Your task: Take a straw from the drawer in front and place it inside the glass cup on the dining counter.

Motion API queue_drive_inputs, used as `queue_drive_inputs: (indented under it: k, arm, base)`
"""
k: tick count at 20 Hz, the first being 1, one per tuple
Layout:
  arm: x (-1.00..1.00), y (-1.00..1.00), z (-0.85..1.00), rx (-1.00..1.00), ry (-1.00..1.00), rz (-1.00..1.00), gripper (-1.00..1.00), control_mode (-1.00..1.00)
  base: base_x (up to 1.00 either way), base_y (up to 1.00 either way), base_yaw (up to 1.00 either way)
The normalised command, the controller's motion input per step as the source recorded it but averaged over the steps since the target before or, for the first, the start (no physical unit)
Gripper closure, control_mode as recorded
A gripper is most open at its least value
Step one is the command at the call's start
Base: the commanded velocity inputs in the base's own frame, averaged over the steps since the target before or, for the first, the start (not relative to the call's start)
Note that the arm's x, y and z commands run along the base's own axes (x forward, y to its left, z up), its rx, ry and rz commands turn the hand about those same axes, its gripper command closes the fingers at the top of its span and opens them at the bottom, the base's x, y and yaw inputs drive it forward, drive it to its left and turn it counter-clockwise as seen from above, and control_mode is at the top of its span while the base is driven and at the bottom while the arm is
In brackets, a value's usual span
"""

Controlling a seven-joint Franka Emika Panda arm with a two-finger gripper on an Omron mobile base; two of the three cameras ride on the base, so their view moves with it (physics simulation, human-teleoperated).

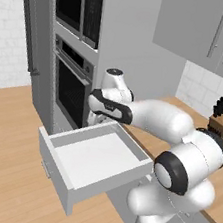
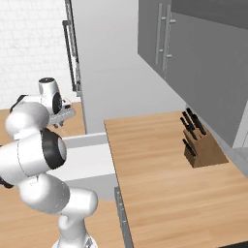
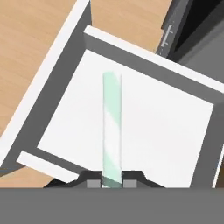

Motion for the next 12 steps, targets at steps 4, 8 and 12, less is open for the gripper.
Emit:
queue_drive_inputs:
  k: [4,8,12]
  arm:
    - [-0.33,-0.48,0.57,0.0,0.0,-0.18,1.0,-1.0]
    - [-0.33,-0.57,0.18,0.0,0.0,-0.17,1.0,-1.0]
    - [-0.19,-0.42,0.0,0.02,0.0,-0.16,1.0,-1.0]
  base:
    - [0.0,0.0,0.0]
    - [0.0,0.0,0.0]
    - [0.0,0.0,0.0]
